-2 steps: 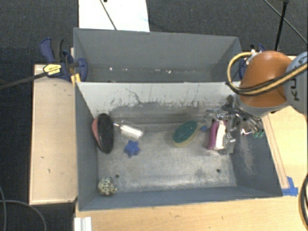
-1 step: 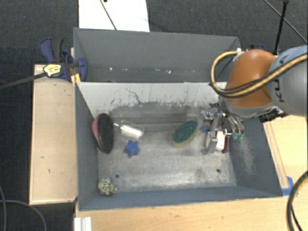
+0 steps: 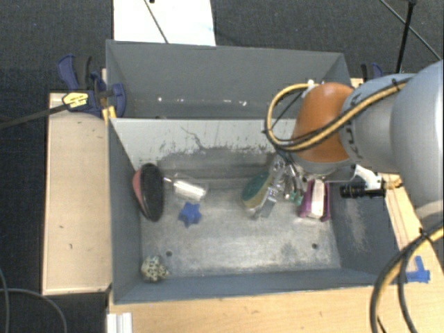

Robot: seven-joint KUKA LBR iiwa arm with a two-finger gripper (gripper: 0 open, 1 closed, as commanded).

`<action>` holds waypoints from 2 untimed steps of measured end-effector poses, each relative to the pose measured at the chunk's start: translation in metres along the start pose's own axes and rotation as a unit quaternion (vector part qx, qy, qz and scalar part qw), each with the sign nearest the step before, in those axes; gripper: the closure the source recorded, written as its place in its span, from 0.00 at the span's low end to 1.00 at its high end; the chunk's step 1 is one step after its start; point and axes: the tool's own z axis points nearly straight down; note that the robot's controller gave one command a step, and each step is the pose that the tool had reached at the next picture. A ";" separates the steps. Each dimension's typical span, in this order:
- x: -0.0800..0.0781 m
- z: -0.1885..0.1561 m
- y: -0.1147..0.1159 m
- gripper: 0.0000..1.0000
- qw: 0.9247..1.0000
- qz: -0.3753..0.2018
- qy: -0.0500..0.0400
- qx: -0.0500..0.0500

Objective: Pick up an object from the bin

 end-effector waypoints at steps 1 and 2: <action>0.027 -0.012 -0.046 0.00 1.000 -0.024 0.007 0.003; 0.018 0.003 0.017 0.00 0.991 -0.136 0.006 0.000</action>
Offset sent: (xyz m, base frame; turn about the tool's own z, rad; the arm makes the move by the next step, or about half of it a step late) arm -0.0442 -0.0286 0.0074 -0.0514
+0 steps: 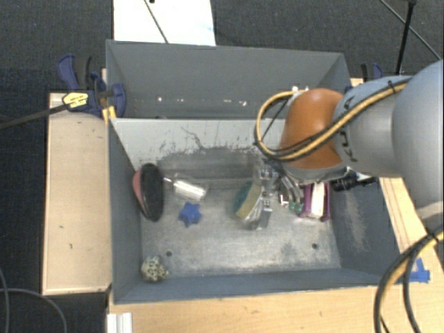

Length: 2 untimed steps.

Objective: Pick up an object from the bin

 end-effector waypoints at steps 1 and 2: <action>0.004 0.001 0.030 0.00 0.995 -0.102 0.001 0.000; 0.010 0.000 0.021 0.00 0.996 -0.085 0.003 0.001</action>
Offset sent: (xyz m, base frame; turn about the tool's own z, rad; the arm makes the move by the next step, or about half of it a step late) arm -0.0019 0.0300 -0.0021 -0.2055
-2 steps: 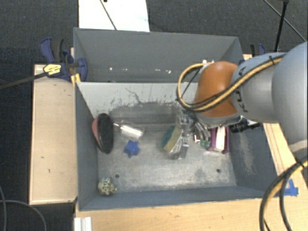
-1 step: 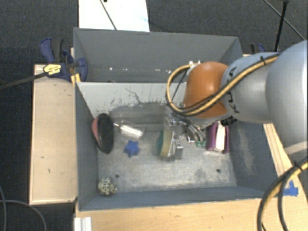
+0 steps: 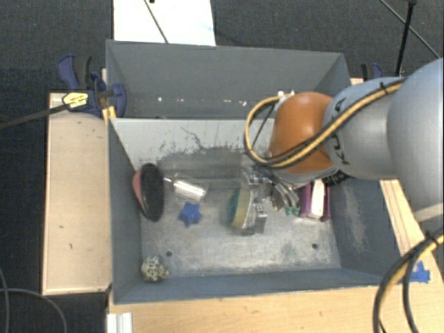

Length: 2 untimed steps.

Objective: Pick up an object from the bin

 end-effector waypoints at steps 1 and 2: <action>-0.012 0.001 0.009 0.00 0.999 0.041 -0.001 0.000; -0.011 0.001 0.009 1.00 0.999 0.041 0.000 0.000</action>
Offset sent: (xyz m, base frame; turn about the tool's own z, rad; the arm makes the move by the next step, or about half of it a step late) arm 0.0102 0.0092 -0.0016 0.0834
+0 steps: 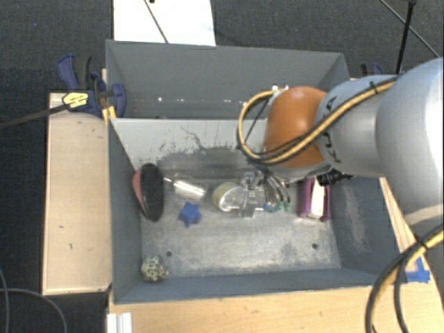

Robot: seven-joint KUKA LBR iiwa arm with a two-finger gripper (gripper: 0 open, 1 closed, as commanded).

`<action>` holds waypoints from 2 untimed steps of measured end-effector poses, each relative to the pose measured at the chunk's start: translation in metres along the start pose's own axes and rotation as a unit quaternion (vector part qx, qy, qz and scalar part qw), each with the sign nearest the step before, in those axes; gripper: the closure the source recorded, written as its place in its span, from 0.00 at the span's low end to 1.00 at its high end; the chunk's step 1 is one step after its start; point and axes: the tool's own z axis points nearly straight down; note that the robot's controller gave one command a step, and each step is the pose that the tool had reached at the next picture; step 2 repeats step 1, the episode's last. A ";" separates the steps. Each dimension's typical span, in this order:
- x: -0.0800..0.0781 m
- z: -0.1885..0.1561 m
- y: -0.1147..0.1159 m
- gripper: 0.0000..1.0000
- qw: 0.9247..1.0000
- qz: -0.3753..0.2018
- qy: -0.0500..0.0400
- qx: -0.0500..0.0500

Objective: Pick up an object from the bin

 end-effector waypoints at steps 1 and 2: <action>-0.002 -0.147 -0.024 1.00 0.999 -0.035 -0.003 0.000; -0.002 -0.147 -0.024 1.00 0.999 -0.035 -0.003 0.000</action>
Offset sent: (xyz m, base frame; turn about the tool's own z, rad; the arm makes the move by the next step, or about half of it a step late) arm -0.0020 -0.0238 0.1413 -0.0715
